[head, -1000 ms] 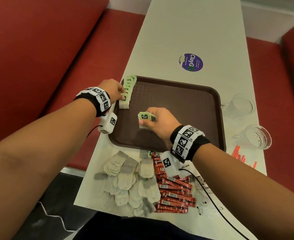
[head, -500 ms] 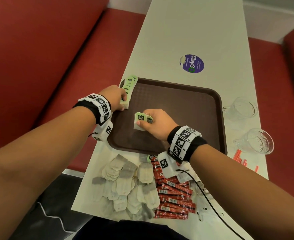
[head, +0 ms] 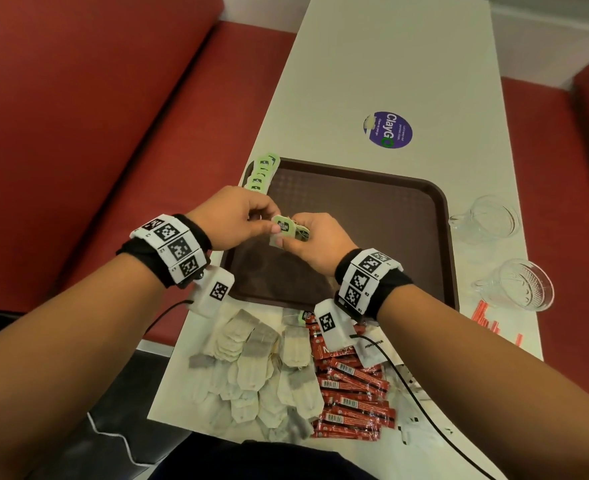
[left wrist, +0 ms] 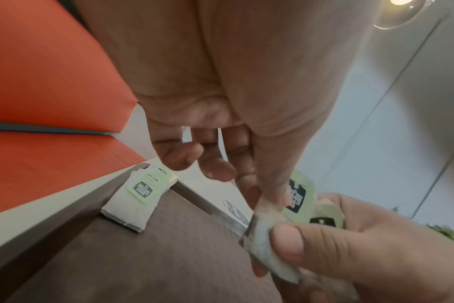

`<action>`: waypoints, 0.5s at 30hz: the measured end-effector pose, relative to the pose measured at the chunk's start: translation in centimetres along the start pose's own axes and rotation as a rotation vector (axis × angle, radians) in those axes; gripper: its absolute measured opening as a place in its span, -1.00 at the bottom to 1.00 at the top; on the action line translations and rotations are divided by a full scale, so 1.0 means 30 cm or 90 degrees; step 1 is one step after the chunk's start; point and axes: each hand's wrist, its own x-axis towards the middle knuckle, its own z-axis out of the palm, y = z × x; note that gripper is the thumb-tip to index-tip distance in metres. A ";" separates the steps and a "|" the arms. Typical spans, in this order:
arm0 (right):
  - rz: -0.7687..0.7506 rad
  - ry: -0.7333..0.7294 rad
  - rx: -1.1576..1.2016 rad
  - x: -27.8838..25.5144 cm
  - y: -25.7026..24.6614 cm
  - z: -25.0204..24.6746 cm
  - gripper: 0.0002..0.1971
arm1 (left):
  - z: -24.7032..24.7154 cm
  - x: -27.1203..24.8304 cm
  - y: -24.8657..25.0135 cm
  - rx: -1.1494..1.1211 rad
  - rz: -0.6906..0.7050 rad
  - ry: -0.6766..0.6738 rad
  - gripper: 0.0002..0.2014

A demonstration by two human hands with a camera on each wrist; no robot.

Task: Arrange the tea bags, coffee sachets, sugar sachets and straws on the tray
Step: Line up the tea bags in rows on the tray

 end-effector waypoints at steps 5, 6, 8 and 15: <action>0.009 -0.028 -0.018 -0.030 0.027 0.008 -0.86 | -0.029 0.009 -0.083 0.053 -0.138 0.038 -0.91; 0.014 -0.053 -0.013 -0.039 0.036 0.006 -0.84 | -0.034 0.016 -0.106 0.090 -0.172 0.029 -0.89; 0.021 -0.118 -0.004 -0.061 0.046 0.001 -0.79 | -0.038 0.038 -0.147 0.135 -0.224 0.011 -0.86; 0.005 -0.306 -0.076 -0.136 0.037 0.007 -0.61 | -0.033 0.149 -0.195 0.175 -0.266 0.063 -0.85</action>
